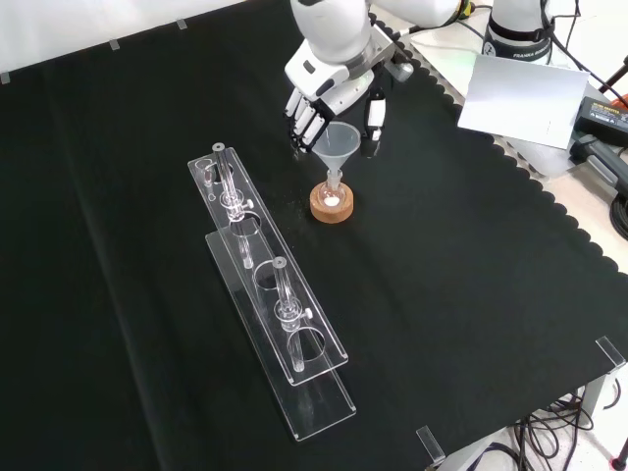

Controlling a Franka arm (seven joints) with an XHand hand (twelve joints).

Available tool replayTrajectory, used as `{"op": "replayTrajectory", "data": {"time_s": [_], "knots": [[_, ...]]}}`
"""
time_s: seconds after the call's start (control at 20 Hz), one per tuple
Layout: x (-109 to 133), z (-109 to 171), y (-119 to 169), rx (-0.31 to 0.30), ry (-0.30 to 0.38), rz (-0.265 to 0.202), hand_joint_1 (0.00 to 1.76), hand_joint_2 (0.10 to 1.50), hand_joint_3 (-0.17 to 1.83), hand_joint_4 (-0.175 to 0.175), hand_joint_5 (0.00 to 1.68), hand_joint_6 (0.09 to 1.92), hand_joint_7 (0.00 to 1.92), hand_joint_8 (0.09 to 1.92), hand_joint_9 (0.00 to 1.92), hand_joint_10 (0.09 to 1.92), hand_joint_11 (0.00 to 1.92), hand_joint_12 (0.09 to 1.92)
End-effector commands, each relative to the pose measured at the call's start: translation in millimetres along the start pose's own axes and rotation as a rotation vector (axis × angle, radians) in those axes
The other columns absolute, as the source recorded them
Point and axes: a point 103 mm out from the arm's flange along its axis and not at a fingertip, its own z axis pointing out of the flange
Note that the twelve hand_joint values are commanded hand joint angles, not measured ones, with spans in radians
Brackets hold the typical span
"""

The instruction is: Remove the funnel from the round-bottom flask.

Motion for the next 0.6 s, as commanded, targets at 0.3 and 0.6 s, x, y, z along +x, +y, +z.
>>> {"op": "replayTrajectory", "data": {"time_s": [0.3, 0.6], "knots": [[-6.9, -9.5, -14.0, -0.065, -0.05, 0.017, 0.77, 0.85, 0.45, 0.093, 1.02, 0.44, 0.69, 0.64, 0.93, 0.45, 0.75, 1.22], [-12.8, -35.1, -26.4, -0.074, -0.06, 0.021, 0.77, 0.85, 0.46, 0.097, 1.03, 0.46, 0.71, 0.64, 0.94, 0.44, 0.78, 1.21]]}}
